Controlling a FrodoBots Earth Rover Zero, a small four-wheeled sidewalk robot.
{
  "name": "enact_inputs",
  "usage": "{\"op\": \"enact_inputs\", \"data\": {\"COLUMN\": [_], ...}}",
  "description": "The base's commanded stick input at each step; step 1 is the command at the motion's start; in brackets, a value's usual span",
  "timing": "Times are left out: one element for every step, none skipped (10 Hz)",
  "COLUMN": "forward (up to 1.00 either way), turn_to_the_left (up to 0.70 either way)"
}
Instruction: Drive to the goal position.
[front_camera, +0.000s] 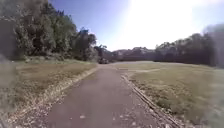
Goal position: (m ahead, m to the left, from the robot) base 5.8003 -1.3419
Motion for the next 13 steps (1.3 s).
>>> {"op": "enact_inputs", "data": {"forward": [0.5,0.5,0.5,0.5,0.5,0.5,0.5,0.5,0.5,0.5,0.5,0.5,0.5], "turn_to_the_left": [0.0,0.0,0.0,0.0,0.0,0.0,0.0,0.0,0.0,0.0,0.0,0.0,0.0]}}
